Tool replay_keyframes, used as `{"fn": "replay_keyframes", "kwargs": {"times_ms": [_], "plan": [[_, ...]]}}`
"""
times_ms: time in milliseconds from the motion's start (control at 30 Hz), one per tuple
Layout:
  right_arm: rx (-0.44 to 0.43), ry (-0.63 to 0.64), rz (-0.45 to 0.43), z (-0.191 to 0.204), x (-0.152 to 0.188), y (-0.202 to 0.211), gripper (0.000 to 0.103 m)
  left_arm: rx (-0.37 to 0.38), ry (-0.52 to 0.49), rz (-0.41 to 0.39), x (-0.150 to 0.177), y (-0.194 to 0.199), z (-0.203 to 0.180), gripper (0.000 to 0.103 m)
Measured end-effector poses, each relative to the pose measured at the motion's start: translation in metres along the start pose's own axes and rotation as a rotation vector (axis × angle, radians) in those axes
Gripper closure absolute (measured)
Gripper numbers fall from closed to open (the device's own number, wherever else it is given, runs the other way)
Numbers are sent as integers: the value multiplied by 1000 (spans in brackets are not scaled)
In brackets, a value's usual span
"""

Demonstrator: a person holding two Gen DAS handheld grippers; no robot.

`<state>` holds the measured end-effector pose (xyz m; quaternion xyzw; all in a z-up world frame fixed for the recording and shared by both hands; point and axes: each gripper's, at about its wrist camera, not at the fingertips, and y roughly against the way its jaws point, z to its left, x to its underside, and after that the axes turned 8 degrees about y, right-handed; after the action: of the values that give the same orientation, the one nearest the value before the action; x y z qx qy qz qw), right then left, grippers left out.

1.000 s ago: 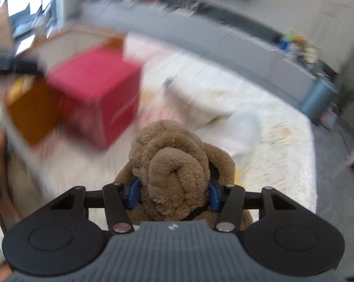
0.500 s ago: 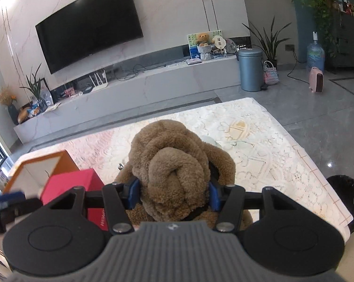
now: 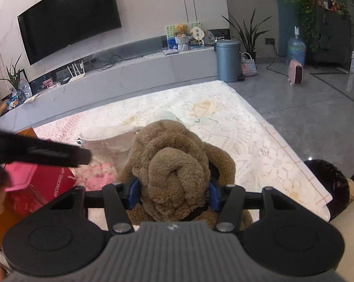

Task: Organize soft objects
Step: 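Lift the brown plush toy with the right gripper toward the box, then close the left gripper on the pink crochet toy while the right gripper holds the bear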

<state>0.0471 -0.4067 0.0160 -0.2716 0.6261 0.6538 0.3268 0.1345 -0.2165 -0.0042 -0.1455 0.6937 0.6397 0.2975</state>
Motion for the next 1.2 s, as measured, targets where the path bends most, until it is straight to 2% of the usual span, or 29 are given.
{"fn": "replay_keyframes", "kwargs": {"times_ms": [133,233,367,433,567,700,867,967,1000,1033,1100,1200], "plan": [[-19,-42,4,-11,3,-6,48,-44,24,96,-5,-30,-12,13],[27,-10,12,-9,2,-9,47,-104,-7,115,-5,-49,-21,13],[-18,-37,5,-14,4,-10,47,-176,-22,154,-3,-73,-27,13],[-6,-24,6,-10,4,-7,47,-199,-47,178,-1,-86,-30,13],[-11,-20,16,-10,5,-9,47,-274,-76,168,4,-101,-36,13],[-31,-14,32,-8,6,-15,47,-320,-70,155,2,-109,-39,9],[-39,7,77,2,7,-34,47,-337,-38,165,-4,-112,-41,7],[-44,8,77,3,7,-36,47,-312,-16,183,-6,-114,-34,7],[-47,3,74,2,8,-35,47,-303,-19,190,-6,-113,-32,12],[-50,-4,70,0,8,-34,47,-306,-17,195,-6,-112,-30,26],[-54,-23,66,-3,9,-33,47,-353,-40,199,-5,-111,-31,42],[-49,-44,70,-8,10,-34,47,-352,-87,191,-1,-110,-34,48]]}}
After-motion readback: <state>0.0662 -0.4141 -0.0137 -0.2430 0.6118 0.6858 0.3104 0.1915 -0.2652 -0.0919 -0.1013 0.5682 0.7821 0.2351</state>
